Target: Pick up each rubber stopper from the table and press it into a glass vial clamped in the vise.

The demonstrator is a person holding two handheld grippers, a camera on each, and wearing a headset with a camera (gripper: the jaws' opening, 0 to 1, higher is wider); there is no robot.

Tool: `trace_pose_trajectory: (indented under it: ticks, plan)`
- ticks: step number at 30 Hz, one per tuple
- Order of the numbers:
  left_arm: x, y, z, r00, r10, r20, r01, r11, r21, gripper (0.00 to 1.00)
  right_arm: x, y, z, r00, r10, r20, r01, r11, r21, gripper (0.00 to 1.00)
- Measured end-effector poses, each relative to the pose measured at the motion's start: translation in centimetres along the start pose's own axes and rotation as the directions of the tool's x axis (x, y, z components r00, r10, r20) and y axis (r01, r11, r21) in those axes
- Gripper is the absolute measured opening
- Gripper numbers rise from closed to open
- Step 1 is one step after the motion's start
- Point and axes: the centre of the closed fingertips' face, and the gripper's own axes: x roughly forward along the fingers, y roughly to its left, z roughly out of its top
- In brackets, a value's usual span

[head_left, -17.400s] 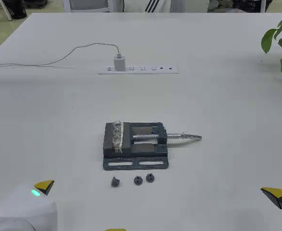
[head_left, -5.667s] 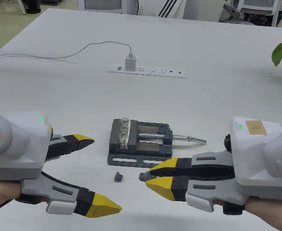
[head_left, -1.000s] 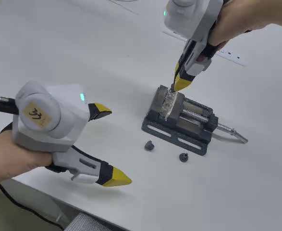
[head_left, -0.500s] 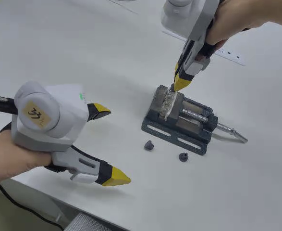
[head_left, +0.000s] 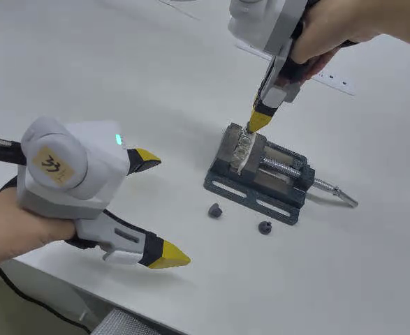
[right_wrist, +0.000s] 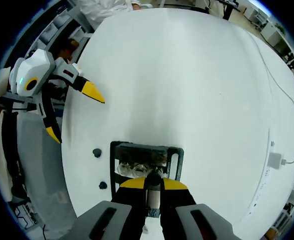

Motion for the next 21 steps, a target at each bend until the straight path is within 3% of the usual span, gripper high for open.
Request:
trace_pose_trajectory:
  ticks: [10,15,18,20,21]
  plan:
    - [0.22,-0.14,-0.02,1.0000,-0.005,-0.002,0.005,1.000,-0.002,0.88,0.37,-0.55,0.23,0.9999,0.008,-0.008,-0.007,0.996,0.088,0.04]
    - [0.28,-0.06,0.07,1.0000,-0.005,-0.002,0.005,1.000,-0.001,0.88,0.45,-0.24,0.30,0.9999,0.012,-0.008,-0.010,0.984,0.180,0.04]
    - [0.34,-0.06,0.18,1.0000,-0.006,-0.001,0.006,1.000,0.000,0.88,0.45,0.27,0.30,0.9999,0.008,-0.008,-0.006,0.983,0.184,0.04]
    - [0.36,-0.07,0.19,1.0000,-0.008,-0.002,0.008,1.000,-0.001,0.87,0.46,0.15,0.42,1.0000,-0.001,-0.001,0.001,0.994,0.113,0.04]
    - [0.38,-0.07,0.21,1.0000,-0.007,-0.002,0.007,1.000,-0.001,0.87,0.39,0.38,0.27,1.0000,-0.001,-0.003,0.001,0.988,0.154,0.05]
